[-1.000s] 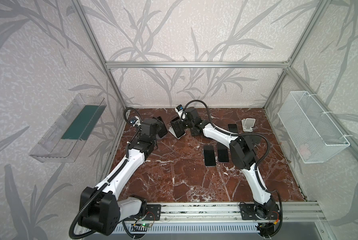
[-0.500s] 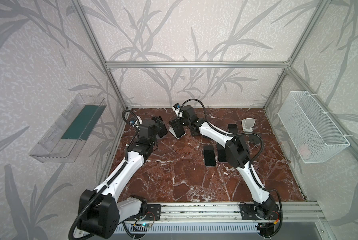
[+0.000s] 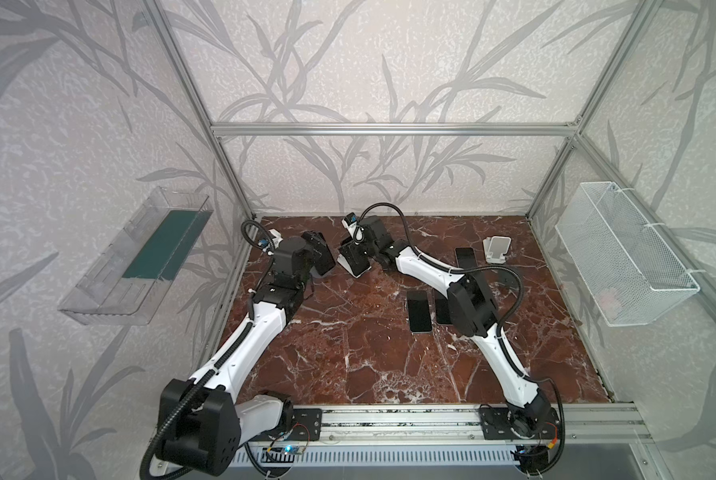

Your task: Remove the phone from the phone stand

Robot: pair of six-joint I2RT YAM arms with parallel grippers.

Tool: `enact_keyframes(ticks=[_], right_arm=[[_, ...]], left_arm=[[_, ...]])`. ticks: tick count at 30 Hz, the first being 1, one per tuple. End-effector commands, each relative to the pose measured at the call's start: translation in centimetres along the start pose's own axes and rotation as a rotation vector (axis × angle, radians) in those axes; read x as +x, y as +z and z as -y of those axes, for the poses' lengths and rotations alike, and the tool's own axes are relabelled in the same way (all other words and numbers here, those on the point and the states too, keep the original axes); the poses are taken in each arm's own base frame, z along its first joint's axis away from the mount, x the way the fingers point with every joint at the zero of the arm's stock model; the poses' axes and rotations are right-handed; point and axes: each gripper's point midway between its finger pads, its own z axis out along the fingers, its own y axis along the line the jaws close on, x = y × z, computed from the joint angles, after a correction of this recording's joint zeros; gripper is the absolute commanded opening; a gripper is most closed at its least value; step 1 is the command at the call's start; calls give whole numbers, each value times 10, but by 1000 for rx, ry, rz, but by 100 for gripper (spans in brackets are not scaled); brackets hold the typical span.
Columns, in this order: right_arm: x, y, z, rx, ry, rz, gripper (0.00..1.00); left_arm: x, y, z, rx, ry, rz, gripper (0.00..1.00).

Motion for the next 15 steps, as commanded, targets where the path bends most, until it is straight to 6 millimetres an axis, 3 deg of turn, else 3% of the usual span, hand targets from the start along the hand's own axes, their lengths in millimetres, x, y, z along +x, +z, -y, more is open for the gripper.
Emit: enact_keyframes(ticks=[1, 6, 15], right_arm=[[-36, -26, -3, 16, -36, 98, 77], [-52, -37, -6, 6, -35, 150, 73], [-56, -42, -10, -6, -26, 154, 71]], left_arm=[[6, 6, 4, 27, -15, -36, 90], [10, 8, 10, 63, -8, -57, 90], [11, 9, 13, 80, -6, -62, 90]])
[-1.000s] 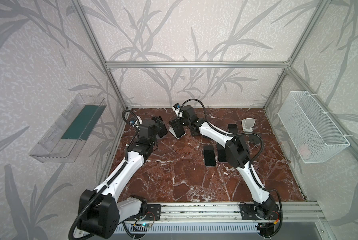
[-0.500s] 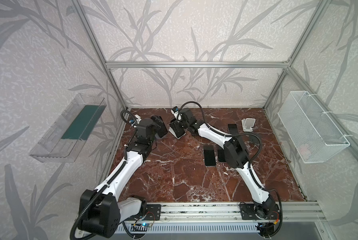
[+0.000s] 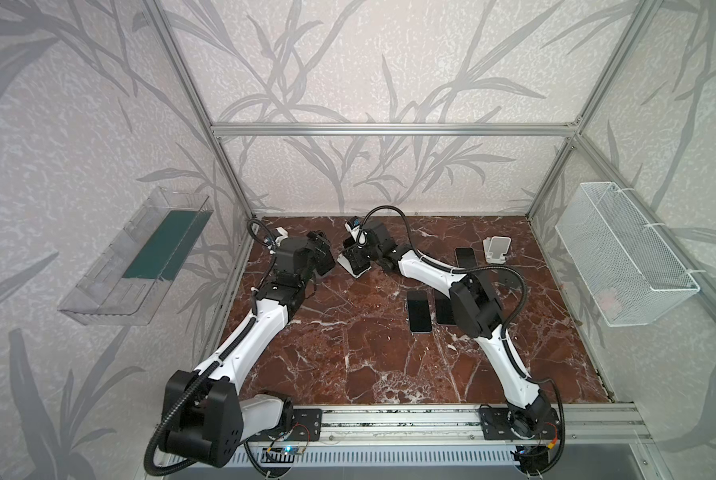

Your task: Remove the phone from the phone stand

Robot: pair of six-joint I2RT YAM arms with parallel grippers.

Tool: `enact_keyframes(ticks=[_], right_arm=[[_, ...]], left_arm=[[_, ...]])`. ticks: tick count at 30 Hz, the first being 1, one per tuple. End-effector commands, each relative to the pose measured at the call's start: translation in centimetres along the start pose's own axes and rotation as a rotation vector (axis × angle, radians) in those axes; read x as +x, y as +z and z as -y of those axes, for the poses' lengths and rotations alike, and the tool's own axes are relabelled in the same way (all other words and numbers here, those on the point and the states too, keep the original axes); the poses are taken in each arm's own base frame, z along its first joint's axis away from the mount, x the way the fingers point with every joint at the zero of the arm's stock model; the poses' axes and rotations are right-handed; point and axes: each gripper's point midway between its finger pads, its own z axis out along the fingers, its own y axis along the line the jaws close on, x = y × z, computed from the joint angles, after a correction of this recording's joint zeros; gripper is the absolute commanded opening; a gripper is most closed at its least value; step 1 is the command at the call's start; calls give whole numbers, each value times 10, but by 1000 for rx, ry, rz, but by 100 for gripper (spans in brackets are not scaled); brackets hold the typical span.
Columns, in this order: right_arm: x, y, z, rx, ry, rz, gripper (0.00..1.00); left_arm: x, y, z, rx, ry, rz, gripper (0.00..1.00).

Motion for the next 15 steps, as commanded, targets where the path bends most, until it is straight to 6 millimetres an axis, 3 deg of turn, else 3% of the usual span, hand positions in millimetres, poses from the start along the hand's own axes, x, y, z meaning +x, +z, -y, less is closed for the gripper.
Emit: enact_keyframes(ticks=[1, 9, 15], right_arm=[[-63, -36, -9, -8, -9, 142, 71], [-96, -74, -17, -34, 56, 228, 70], [-102, -101, -17, -21, 92, 246, 69]], left_arm=[[-2, 0, 5, 28, -3, 3, 90], [3, 2, 22, 146, 11, -32, 90], [8, 3, 27, 182, 8, -53, 90]])
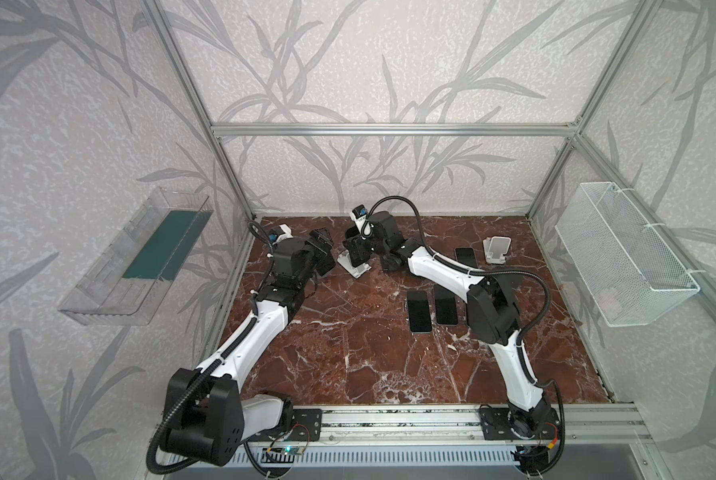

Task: Remove the phone from the phone stand
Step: 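Lift the black phone off the white stand and draw it nearer the robot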

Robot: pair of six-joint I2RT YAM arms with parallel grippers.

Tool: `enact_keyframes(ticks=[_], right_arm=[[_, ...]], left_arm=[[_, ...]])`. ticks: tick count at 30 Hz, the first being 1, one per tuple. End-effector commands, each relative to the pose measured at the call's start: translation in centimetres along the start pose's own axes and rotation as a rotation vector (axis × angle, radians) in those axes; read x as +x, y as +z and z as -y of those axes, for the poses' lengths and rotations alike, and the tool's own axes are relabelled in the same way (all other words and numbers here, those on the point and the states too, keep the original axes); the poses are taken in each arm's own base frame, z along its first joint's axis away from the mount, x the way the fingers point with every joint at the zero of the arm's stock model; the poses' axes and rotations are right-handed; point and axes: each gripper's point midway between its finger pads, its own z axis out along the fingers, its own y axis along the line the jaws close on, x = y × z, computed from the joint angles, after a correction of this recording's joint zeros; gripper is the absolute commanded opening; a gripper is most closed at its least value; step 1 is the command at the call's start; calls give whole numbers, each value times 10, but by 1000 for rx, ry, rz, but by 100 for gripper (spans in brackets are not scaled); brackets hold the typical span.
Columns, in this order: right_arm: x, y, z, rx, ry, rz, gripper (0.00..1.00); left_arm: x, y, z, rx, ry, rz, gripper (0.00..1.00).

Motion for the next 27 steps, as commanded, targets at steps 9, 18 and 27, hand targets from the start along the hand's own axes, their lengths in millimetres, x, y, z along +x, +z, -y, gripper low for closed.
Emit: enact_keyframes(ticks=[9, 18, 27], right_arm=[[-31, -88, -10, 33, 68, 105, 68], [7, -172, 2, 108, 97, 93, 68], [48, -254, 23, 251, 60, 24, 70]], left_arm=[[7, 0, 22, 107, 9, -48, 89], [11, 1, 26, 126, 1, -70, 88], [32, 4, 32, 143, 15, -122, 88]])
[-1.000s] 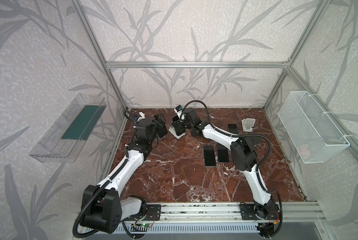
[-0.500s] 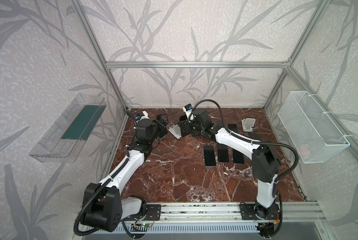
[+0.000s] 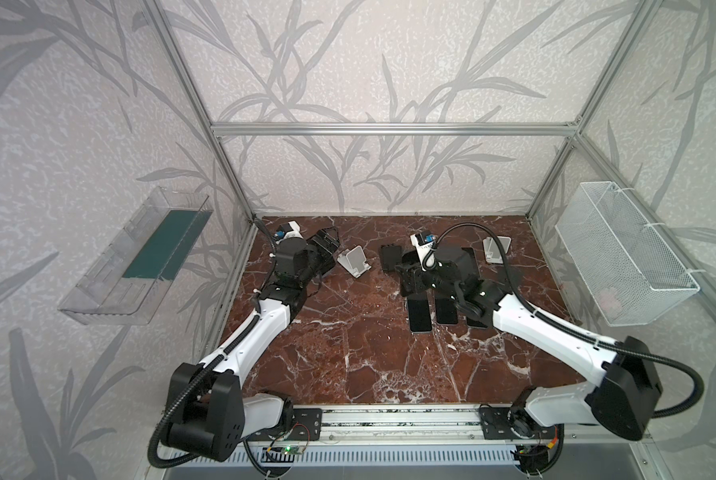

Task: Remove the phone from the phone stand
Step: 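Lift the black phone off the white stand and draw it nearer the robot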

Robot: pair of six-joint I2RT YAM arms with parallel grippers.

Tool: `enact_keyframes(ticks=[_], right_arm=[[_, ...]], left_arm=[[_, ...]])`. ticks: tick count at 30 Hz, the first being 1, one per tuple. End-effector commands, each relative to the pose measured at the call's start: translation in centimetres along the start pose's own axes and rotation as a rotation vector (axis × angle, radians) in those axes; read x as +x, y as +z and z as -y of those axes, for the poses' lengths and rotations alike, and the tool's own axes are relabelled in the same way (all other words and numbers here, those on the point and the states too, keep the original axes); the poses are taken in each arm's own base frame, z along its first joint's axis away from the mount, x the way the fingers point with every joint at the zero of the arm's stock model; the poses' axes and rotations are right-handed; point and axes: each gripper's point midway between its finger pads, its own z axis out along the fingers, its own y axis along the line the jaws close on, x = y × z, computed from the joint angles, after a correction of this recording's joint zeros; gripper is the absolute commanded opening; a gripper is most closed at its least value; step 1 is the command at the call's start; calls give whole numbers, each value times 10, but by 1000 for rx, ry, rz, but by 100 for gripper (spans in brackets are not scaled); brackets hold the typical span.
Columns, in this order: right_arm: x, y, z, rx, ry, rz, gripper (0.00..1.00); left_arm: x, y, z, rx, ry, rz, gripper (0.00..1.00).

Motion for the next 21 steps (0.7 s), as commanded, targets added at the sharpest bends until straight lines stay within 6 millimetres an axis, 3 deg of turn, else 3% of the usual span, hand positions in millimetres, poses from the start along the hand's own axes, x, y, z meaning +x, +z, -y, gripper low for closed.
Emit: enact_keyframes(ticks=[1, 6, 11, 17, 21], right_arm=[[1, -32, 19, 90, -33, 6, 70], [25, -70, 49, 190, -14, -37, 71], [41, -96, 62, 241, 43, -56, 70], [67, -107, 70, 274, 132, -97, 70], [79, -103, 71, 277, 164, -127, 70]], left_arm=[[8, 4, 10, 41, 2, -25, 88], [23, 11, 12, 60, -15, -80, 88], [41, 23, 12, 79, -51, -155, 87], [53, 32, 14, 100, -57, -222, 83], [57, 36, 10, 77, -46, -226, 81]])
